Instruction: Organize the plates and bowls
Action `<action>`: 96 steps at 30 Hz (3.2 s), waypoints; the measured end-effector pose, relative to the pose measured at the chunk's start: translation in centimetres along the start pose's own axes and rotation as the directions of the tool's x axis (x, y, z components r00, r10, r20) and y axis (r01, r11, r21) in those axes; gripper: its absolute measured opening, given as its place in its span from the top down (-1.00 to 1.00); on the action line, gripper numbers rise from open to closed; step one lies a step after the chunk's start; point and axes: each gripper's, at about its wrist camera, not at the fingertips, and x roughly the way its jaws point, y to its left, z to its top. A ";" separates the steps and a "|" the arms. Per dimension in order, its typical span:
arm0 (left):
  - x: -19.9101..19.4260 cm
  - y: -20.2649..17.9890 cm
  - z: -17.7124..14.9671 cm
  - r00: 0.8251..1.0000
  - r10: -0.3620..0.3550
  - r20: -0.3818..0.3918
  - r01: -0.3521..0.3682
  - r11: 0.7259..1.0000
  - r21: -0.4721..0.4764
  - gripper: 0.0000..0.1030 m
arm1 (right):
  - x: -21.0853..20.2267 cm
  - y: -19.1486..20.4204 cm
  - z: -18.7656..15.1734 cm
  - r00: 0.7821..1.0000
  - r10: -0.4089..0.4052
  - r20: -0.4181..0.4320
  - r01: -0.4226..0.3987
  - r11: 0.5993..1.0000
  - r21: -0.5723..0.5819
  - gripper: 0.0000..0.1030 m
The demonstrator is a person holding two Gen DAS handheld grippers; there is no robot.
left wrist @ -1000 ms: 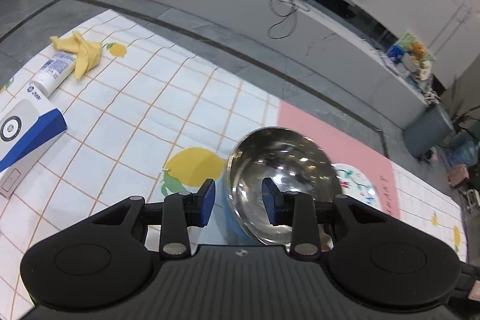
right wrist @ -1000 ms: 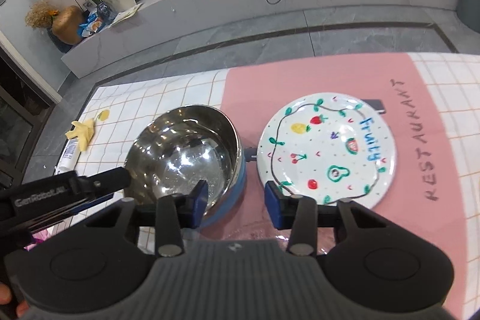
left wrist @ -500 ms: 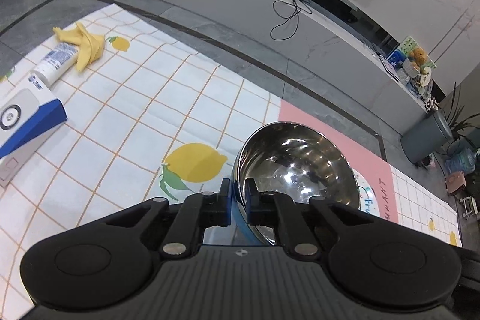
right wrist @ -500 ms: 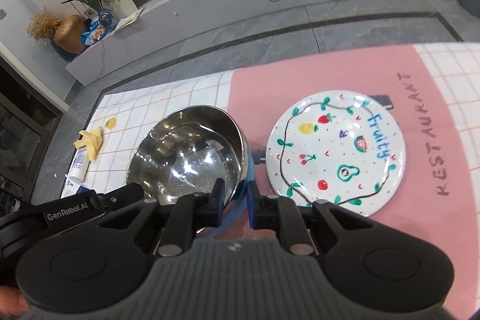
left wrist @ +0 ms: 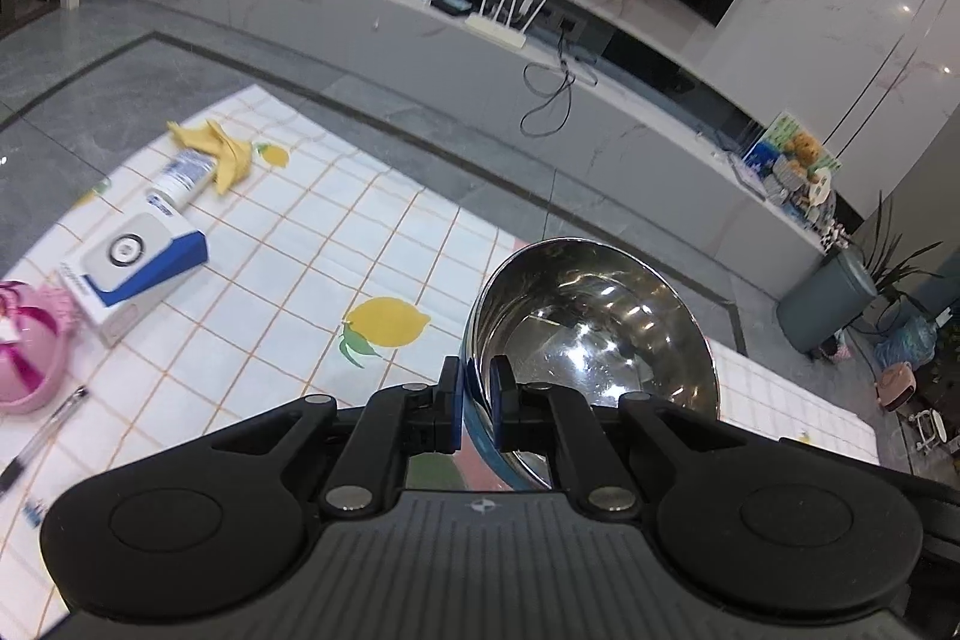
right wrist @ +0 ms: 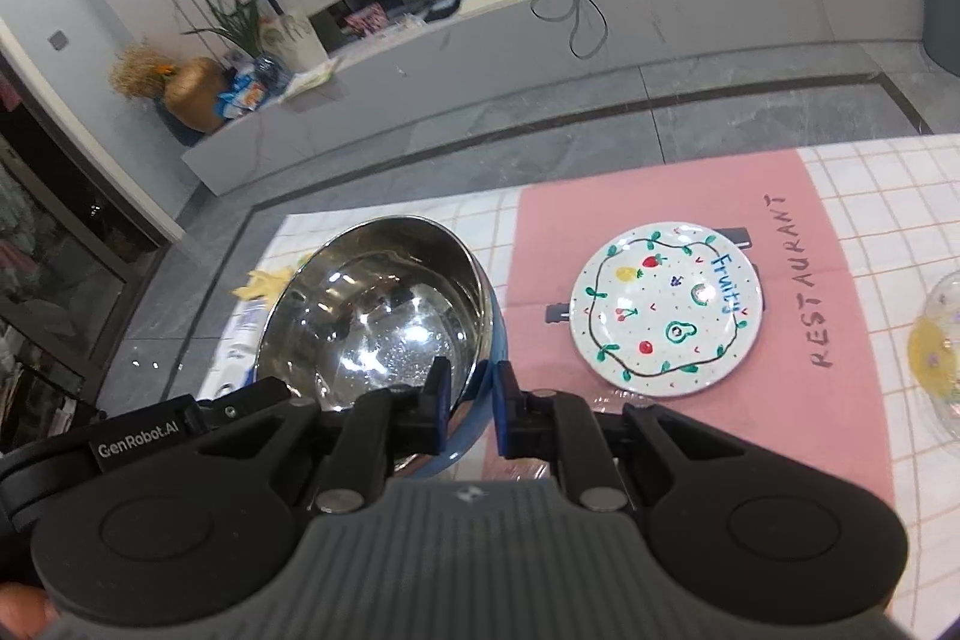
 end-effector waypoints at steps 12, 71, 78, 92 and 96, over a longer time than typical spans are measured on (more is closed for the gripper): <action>-9.9 -2.2 -3.0 0.994 -0.028 0.105 0.026 1.000 0.013 0.82 | -11.2 1.0 -3.7 0.993 0.083 0.084 -0.083 0.997 -0.008 0.76; -7.6 3.4 -19.5 0.995 0.038 -0.089 -0.049 0.992 -0.120 0.79 | -9.6 -5.3 -20.4 1.000 0.009 -0.023 -0.008 0.999 0.047 0.76; -7.4 3.3 -19.5 0.995 0.032 -0.098 -0.043 0.993 -0.113 0.69 | -9.4 -5.1 -20.3 1.000 0.010 -0.025 -0.009 0.999 0.031 0.70; -9.4 2.6 -15.4 0.999 -0.030 -0.033 0.029 0.999 -0.034 0.33 | -12.0 -6.2 -18.1 0.997 0.049 0.055 -0.051 0.998 0.028 0.17; -9.0 1.7 -13.2 0.997 -0.067 -0.024 0.067 0.998 0.005 0.24 | -12.2 -6.9 -16.6 0.996 0.042 0.073 -0.045 0.998 0.033 0.15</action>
